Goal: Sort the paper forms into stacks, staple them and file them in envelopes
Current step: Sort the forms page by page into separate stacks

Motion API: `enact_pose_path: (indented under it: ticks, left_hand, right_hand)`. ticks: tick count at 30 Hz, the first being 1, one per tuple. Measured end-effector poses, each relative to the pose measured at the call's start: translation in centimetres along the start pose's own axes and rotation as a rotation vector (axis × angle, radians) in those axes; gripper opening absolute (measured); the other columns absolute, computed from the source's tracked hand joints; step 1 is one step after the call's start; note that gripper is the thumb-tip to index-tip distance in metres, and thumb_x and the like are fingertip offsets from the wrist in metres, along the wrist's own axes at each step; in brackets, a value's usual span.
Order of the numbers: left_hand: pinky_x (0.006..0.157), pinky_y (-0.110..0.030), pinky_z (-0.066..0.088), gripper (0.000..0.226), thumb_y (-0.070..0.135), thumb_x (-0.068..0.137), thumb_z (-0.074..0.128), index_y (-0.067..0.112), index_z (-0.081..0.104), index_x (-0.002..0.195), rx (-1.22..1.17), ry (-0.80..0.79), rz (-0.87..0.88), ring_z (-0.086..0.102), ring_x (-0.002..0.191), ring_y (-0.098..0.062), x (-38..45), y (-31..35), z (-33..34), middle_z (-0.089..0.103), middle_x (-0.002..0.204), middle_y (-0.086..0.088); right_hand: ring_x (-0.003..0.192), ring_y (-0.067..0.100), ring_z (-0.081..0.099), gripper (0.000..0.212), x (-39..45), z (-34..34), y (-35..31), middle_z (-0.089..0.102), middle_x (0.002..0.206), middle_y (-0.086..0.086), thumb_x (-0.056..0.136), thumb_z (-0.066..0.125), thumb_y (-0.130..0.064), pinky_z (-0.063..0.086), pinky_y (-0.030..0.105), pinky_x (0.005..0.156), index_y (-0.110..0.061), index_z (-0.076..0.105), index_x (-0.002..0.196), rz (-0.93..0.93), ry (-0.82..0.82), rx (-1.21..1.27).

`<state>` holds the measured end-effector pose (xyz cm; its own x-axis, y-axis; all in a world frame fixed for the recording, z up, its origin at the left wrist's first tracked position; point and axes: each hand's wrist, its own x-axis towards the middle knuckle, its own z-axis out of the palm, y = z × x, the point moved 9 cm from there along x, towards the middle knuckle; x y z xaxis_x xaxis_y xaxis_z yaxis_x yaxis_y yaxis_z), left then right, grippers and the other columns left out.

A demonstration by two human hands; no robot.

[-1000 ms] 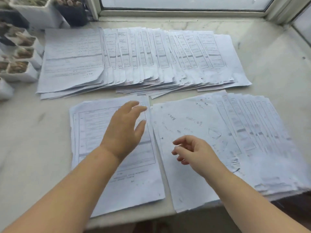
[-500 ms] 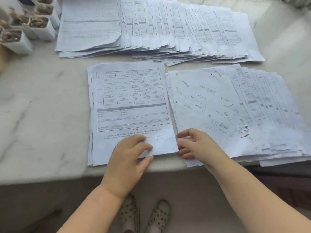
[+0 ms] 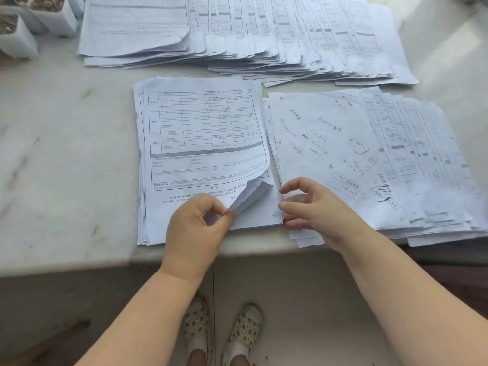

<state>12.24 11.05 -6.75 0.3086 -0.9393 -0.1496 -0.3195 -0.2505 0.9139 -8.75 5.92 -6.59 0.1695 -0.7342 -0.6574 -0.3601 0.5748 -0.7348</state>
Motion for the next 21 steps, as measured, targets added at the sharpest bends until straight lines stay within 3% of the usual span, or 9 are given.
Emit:
enact_pose_path:
  ticks: [5, 7, 11, 14, 17, 19, 21]
  left_hand:
    - [0.053, -0.018, 0.030, 0.032, 0.038, 0.085, 0.058, 0.022, 0.050, 0.058, -0.004, 0.038, 0.032, 0.039, 0.053, -0.006, 0.1, 0.4, -0.3, 0.042, 0.054, 0.006]
    - [0.054, -0.017, 0.034, 0.025, 0.037, 0.084, 0.060, 0.023, 0.054, 0.064, 0.004, 0.067, 0.021, 0.044, 0.055, -0.007, 0.1, 0.4, -0.3, 0.051, 0.059, 0.003]
    - [0.062, -0.025, 0.042, 0.023, 0.023, 0.084, 0.065, 0.027, 0.044, 0.079, 0.002, 0.128, 0.012, 0.052, 0.062, -0.006, -0.1, 0.3, -0.6, 0.056, 0.072, 0.020]
    - [0.073, -0.026, 0.043, 0.010, 0.037, 0.081, 0.061, 0.033, 0.054, 0.087, 0.097, 0.003, 0.208, 0.055, 0.076, -0.004, -0.4, 2.1, 0.2, 0.058, 0.080, 0.018]
    - [0.079, -0.034, 0.045, 0.029, 0.045, 0.076, 0.066, 0.024, 0.069, 0.094, 0.293, -0.092, 0.385, 0.058, 0.083, -0.013, -0.9, 2.8, 1.6, 0.061, 0.087, 0.012]
    - [0.072, -0.034, 0.046, 0.018, 0.038, 0.079, 0.061, 0.023, 0.070, 0.085, 0.267, -0.037, 0.352, 0.055, 0.074, -0.011, -0.8, 2.4, 1.2, 0.057, 0.076, 0.013]
    - [0.065, -0.027, 0.044, 0.009, 0.037, 0.082, 0.058, 0.030, 0.061, 0.077, 0.152, 0.062, 0.208, 0.054, 0.066, -0.008, -0.5, 1.7, 0.0, 0.058, 0.068, 0.011]
  right_hand:
    - [0.065, 0.017, 0.060, 0.019, 0.5, 0.9, -0.4, 0.068, 0.079, 0.007, 0.086, 0.064, 0.005, 0.051, 0.022, 0.062, -0.013, 0.061, 0.090, -0.023, -0.068, -0.027]
    - [0.063, 0.020, 0.059, 0.022, 0.7, 0.9, -0.3, 0.067, 0.077, 0.008, 0.085, 0.064, 0.009, 0.051, 0.022, 0.062, -0.012, 0.057, 0.087, -0.033, -0.059, -0.032]
    - [0.063, 0.018, 0.057, 0.020, 0.9, 1.2, -0.2, 0.067, 0.076, 0.008, 0.085, 0.064, 0.009, 0.048, 0.019, 0.058, -0.011, 0.061, 0.082, -0.050, -0.073, -0.030]
    - [0.068, 0.017, 0.056, 0.013, 1.0, 1.2, -0.3, 0.066, 0.079, 0.007, 0.087, 0.066, 0.000, 0.048, 0.017, 0.057, -0.013, 0.066, 0.085, -0.040, -0.075, -0.039]
    - [0.071, 0.012, 0.061, 0.016, 1.1, 1.4, -0.7, 0.069, 0.081, 0.005, 0.086, 0.067, -0.005, 0.049, 0.016, 0.059, -0.017, 0.069, 0.097, -0.052, -0.106, -0.063]
    - [0.066, 0.009, 0.059, 0.029, 1.2, 1.4, -0.9, 0.061, 0.069, -0.003, 0.086, 0.065, 0.003, 0.049, 0.016, 0.062, -0.019, 0.067, 0.104, -0.067, -0.114, -0.049]
    - [0.067, 0.015, 0.056, 0.037, 1.5, 1.3, -1.1, 0.054, 0.069, 0.003, 0.085, 0.064, 0.007, 0.049, 0.023, 0.068, -0.021, 0.067, 0.110, -0.098, -0.114, -0.067]
